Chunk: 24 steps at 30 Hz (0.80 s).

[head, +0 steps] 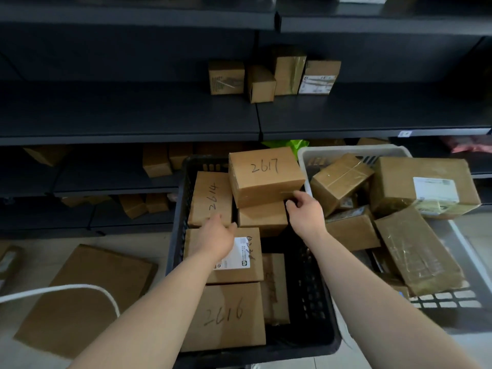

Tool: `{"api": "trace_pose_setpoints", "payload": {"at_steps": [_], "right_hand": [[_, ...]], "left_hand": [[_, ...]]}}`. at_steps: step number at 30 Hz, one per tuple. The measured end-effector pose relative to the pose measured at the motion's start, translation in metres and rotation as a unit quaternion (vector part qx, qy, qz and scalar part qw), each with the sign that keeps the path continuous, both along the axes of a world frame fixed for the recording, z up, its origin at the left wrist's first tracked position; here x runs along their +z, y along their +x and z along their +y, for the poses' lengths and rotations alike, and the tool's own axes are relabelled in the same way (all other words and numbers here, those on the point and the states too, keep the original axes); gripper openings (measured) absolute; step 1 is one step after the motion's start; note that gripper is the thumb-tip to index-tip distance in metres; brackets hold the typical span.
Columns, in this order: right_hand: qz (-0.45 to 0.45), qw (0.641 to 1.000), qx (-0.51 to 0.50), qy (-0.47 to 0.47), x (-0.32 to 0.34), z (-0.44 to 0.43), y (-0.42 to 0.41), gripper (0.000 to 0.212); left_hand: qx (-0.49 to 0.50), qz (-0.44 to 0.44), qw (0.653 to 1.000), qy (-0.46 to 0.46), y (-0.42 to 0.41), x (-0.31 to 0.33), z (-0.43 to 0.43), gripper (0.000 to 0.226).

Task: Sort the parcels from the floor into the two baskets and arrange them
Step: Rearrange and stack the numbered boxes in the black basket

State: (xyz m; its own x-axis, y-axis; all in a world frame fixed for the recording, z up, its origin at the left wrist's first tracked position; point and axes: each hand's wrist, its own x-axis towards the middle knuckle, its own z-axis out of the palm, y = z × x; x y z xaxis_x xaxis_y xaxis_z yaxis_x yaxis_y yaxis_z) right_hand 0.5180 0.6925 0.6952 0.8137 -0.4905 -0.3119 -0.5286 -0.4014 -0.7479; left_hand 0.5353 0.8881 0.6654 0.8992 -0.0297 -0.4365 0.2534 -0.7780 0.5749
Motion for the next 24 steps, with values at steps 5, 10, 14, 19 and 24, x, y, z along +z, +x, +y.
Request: {"api": "trace_pose_setpoints", "payload": {"at_steps": [5, 10, 14, 19, 24], "right_hand": [[-0.017, 0.999, 0.029, -0.024, 0.023, -0.018, 0.042, 0.046], [0.028, 0.998, 0.006, 0.054, 0.028, -0.019, 0.06, 0.046], [0.074, 0.994, -0.037, 0.067, 0.022, -0.021, 0.054, 0.058], [0.132, 0.988, 0.007, 0.077, 0.009, -0.019, 0.037, 0.078], [0.079, 0.991, 0.057, 0.096, 0.007, -0.009, 0.031, 0.052]], "left_hand": [[0.08, 0.036, 0.982, -0.168, 0.038, 0.013, -0.032, 0.067], [0.091, 0.046, 0.976, -0.192, 0.057, 0.007, -0.043, 0.059], [0.192, 0.011, 0.962, -0.194, 0.063, 0.008, -0.034, 0.058], [0.277, 0.02, 0.947, -0.165, 0.059, 0.011, -0.021, 0.069], [0.265, 0.044, 0.926, -0.264, 0.034, 0.012, -0.029, 0.046]]}}
